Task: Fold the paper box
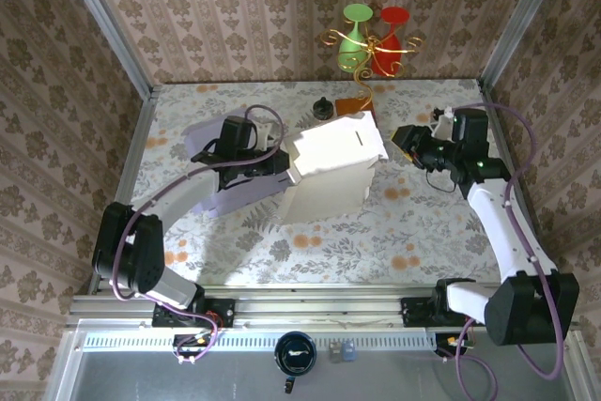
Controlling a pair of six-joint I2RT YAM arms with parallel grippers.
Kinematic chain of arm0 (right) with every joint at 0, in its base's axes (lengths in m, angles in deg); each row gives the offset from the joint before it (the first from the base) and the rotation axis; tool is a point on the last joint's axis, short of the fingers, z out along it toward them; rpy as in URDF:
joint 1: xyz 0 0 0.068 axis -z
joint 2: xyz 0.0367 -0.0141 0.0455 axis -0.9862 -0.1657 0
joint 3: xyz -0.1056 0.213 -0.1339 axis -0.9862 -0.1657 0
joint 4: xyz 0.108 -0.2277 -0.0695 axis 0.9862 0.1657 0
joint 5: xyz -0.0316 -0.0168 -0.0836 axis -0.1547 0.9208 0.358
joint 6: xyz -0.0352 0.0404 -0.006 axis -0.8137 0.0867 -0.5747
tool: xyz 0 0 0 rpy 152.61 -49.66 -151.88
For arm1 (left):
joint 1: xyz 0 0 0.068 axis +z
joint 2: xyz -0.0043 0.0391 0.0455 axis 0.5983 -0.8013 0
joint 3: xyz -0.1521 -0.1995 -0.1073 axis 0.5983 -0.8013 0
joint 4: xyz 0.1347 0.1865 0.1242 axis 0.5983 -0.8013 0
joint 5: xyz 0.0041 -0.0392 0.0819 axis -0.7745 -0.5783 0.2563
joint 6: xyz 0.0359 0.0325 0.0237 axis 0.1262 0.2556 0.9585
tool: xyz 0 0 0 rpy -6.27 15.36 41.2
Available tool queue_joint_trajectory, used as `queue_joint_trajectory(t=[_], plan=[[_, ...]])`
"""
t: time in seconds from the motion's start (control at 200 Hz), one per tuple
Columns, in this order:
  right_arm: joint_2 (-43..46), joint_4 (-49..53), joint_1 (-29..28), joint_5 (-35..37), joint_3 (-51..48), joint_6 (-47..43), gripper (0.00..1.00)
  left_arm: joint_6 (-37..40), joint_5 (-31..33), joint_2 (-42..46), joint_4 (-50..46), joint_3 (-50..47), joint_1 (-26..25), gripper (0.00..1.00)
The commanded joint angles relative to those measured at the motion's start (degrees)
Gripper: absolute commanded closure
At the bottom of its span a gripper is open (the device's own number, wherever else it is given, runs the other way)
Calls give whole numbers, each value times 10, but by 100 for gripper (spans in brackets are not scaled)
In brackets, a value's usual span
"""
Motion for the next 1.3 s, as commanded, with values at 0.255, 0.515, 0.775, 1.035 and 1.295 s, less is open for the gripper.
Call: queue_joint_trajectory(t=[0.255,0.515,0.775,1.035,1.295], plan=[[-56,-56,-28,-141,78,-98,55,30,-135,-45,-20,41,42,100],[-84,-49,-43,-141,103,-122,57,42,-139,-57,-31,52,45,100],[-83,-11,-69,-113,109,-153,59,40,-136,-63,-33,61,46,100],[-84,39,-96,-47,134,-198,57,42,-136,-61,-39,63,46,100],[-85,75,-125,9,158,-242,53,44,-135,-52,-42,60,44,100]])
